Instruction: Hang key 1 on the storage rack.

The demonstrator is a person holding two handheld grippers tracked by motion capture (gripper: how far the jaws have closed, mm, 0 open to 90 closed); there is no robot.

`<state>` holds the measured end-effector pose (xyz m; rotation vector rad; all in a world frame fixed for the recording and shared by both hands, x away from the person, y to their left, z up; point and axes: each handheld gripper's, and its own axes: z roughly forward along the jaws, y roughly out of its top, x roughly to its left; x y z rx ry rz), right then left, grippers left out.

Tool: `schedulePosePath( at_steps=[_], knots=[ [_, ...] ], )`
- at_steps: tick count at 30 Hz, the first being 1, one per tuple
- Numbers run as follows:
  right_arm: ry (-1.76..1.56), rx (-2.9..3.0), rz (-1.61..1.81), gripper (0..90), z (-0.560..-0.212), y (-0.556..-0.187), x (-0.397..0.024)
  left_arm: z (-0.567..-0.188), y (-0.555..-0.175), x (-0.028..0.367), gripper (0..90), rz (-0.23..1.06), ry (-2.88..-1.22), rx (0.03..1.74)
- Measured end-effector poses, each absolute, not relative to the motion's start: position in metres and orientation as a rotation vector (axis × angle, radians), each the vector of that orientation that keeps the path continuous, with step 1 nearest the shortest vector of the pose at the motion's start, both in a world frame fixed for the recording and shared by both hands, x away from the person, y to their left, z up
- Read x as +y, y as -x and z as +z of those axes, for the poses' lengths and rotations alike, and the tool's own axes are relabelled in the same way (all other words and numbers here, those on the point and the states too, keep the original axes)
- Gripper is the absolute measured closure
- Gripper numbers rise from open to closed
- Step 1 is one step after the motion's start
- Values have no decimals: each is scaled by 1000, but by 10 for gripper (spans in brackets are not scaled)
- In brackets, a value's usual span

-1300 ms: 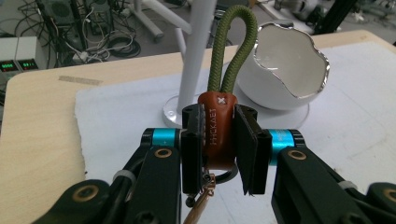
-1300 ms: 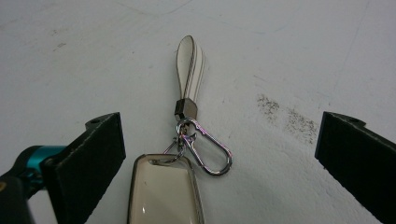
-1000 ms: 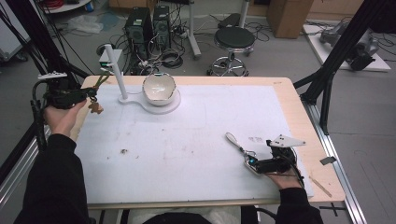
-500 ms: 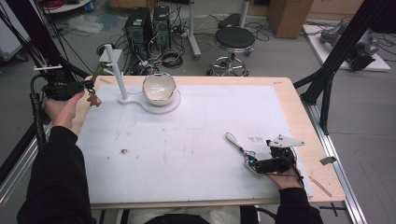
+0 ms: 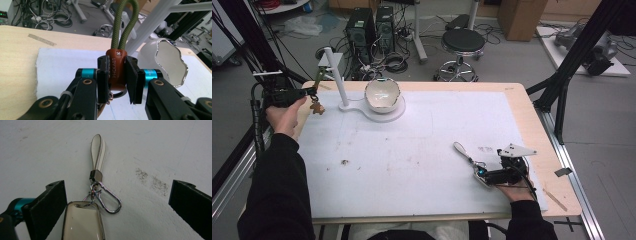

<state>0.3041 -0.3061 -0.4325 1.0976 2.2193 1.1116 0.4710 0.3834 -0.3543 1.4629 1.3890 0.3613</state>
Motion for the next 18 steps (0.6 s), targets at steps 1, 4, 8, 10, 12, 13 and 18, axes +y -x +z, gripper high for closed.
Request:
schedulePosePath(
  at_steps=[1, 4, 8, 10, 12, 13, 18],
  knots=[
    [-1099, 2219, 1111, 8, -432, -304, -306, -355, -472, 382, 732, 362, -1475, 1387],
    [-1099, 2219, 1112, 8, -432, -303, -306, -354, -472, 382, 732, 358, -1478, 1383],
    [-1091, 2223, 1110, 8, -432, -303, -306, -353, -475, 388, 732, 322, -1445, 1400],
    [-1091, 2225, 1104, 8, -433, -303, -305, -354, -478, 389, 732, 299, -1450, 1404],
    [-1091, 2230, 1100, 8, -433, -303, -304, -355, -480, 388, 732, 277, -1453, 1402],
    [-1085, 2230, 1093, 8, -433, -304, -304, -356, -481, 386, 732, 268, -1468, 1396],
    [-1088, 2232, 1089, 8, -434, -304, -304, -359, -483, 374, 731, 273, -1534, 1371]
  ],
)
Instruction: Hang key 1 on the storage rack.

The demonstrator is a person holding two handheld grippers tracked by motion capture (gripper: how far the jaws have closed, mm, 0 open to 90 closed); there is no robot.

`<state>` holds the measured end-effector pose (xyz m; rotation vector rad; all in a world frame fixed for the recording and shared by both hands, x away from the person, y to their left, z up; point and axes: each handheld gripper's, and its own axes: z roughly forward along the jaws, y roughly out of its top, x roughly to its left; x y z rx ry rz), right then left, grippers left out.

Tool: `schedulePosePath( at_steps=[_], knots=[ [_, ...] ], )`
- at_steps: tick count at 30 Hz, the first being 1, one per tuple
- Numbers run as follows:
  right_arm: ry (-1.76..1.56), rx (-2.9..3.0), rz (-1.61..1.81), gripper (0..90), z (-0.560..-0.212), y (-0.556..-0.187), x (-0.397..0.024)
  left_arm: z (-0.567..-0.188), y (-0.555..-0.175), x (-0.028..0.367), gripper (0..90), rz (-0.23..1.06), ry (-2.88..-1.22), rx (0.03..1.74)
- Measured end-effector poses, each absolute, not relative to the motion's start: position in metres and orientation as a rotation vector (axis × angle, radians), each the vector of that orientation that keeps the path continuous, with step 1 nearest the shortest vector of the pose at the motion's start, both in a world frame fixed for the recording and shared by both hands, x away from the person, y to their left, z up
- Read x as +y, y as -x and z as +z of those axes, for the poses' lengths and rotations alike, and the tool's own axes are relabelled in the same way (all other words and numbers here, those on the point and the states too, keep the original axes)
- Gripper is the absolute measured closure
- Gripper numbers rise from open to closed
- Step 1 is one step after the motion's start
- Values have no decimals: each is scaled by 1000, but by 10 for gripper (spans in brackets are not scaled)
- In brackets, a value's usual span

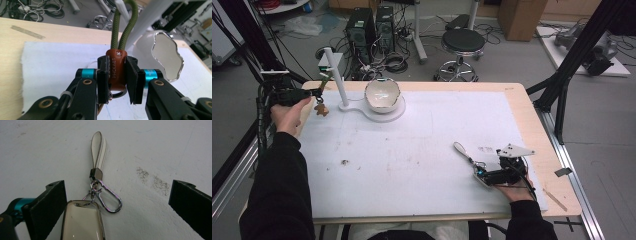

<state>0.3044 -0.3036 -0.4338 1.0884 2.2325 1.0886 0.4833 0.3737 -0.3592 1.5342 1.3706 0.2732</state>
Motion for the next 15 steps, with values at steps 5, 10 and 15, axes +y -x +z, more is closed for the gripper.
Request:
schedulePosePath(
  at_steps=[5, 10, 15],
  knots=[
    [-1085, 2232, 1088, 8, -433, -304, -304, -361, -484, 361, 731, 281, -1573, 1347],
    [-1081, 2230, 1090, 8, -433, -304, -304, -362, -485, 356, 730, 288, -1583, 1340],
    [-1078, 2230, 1091, 8, -432, -304, -304, -365, -483, 348, 730, 300, -1590, 1338]
  ],
)
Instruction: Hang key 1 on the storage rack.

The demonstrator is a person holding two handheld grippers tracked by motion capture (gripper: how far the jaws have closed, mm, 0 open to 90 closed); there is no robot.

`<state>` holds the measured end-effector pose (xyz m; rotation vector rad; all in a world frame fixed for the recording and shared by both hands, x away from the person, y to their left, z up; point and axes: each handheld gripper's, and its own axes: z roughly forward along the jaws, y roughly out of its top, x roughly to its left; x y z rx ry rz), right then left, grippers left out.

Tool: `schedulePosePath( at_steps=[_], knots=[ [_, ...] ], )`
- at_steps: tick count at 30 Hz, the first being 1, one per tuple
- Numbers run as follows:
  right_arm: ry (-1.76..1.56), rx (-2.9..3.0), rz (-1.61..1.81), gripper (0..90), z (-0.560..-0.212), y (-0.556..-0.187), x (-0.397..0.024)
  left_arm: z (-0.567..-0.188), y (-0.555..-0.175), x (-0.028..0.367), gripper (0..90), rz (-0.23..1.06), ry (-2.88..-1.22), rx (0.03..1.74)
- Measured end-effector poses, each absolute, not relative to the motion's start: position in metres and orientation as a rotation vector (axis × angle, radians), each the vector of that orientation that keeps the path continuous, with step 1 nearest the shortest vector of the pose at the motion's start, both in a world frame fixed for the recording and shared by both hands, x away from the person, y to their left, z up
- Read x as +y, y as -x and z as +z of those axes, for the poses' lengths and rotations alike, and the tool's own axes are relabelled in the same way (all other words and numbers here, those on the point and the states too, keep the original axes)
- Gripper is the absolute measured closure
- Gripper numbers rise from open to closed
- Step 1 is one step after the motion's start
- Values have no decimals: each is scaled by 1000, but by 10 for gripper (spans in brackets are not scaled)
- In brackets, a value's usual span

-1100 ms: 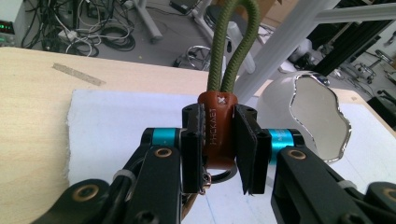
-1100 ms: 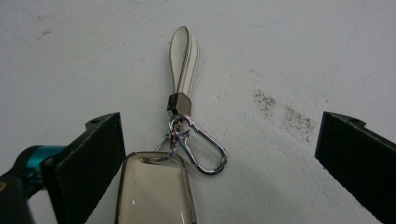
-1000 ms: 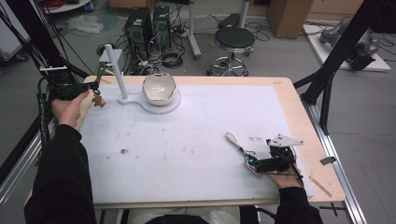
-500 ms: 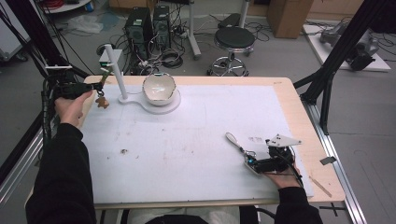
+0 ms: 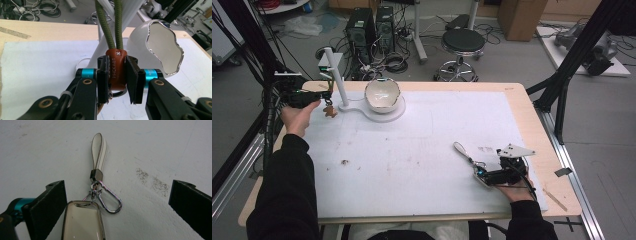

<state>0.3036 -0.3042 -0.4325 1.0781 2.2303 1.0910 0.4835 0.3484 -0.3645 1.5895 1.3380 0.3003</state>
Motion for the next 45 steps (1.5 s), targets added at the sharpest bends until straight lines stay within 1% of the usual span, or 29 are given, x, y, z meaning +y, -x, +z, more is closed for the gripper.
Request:
schedulePosePath(
  at_steps=[6, 10, 13, 15, 17, 18, 21, 22, 24, 26, 27, 32, 36, 45],
  knots=[
    [-1073, 2231, 1093, 8, -433, -304, -304, -364, -481, 342, 726, 332, -1635, 1332],
    [-1073, 2231, 1095, 8, -433, -304, -304, -362, -477, 338, 698, 341, -1684, 1334],
    [-1077, 2229, 1097, 8, -432, -304, -304, -362, -474, 338, 687, 335, -1661, 1332],
    [-1075, 2231, 1096, 8, -432, -304, -304, -362, -472, 339, 633, 329, -1642, 1337],
    [-1068, 2228, 1099, 8, -432, -304, -303, -363, -470, 340, 553, 316, -1636, 1342],
    [-1070, 2228, 1100, 8, -431, -304, -303, -363, -467, 339, 506, 340, -1649, 1358],
    [-1069, 2230, 1100, 8, -431, -304, -303, -362, -464, 339, 417, 359, -1654, 1357],
    [-1073, 2234, 1100, 8, -432, -304, -302, -361, -460, 340, 385, 386, -1647, 1352],
    [-1067, 2237, 1096, 8, -432, -305, -302, -359, -458, 342, 361, 390, -1637, 1349],
    [-1063, 2237, 1097, 8, -432, -305, -302, -358, -456, 342, 305, 401, -1637, 1348],
    [-1063, 2237, 1097, 8, -432, -305, -302, -358, -456, 342, 293, 401, -1637, 1348],
    [-1064, 2238, 1101, 8, -431, -305, -302, -354, -450, 339, 118, 432, -1652, 1315],
    [-1065, 2234, 1104, 8, -431, -304, -302, -355, -444, 340, 24, 445, -1612, 1298],
    [-1067, 2238, 1104, 8, -431, -304, -302, -364, -431, 342, 17, 457, -1623, 1290]
  ],
)
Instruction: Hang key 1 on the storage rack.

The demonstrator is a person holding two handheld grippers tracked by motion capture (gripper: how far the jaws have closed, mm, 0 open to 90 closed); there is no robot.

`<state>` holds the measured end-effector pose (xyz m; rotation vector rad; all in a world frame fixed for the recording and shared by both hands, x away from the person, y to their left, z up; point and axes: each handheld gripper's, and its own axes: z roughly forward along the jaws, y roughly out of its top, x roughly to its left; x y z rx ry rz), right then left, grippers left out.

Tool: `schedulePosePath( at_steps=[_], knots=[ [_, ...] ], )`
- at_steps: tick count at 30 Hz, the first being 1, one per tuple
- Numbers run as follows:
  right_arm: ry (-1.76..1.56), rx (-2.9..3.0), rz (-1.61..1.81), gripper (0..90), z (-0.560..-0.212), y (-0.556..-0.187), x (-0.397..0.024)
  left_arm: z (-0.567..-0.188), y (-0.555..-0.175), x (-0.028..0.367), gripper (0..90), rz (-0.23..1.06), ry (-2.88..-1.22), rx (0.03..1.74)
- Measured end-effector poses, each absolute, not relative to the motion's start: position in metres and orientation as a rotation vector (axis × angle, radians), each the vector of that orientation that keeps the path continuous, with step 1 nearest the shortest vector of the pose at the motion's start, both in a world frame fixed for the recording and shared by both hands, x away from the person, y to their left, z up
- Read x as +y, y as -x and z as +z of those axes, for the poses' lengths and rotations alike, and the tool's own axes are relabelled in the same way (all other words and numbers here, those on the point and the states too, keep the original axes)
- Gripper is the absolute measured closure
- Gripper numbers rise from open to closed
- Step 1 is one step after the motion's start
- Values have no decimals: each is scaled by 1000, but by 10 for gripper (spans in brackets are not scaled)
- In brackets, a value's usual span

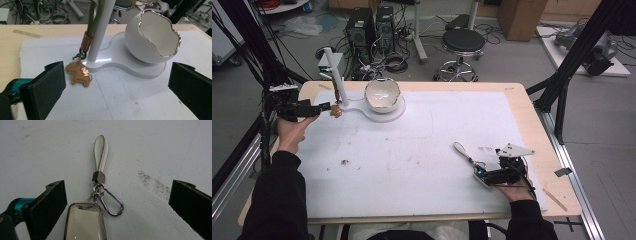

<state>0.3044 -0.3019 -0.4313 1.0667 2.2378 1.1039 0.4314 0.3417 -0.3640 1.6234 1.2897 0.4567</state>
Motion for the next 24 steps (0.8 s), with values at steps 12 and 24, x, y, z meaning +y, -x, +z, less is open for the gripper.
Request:
schedulePosePath(
  at_steps=[12, 24],
  knots=[
    [-1060, 2239, 1100, 8, -431, -304, -301, -374, -416, 330, 17, 463, -1680, 1259],
    [-1062, 2245, 1104, 8, -431, -304, -300, -375, -389, 321, 17, 431, -1708, 1232]
  ],
)
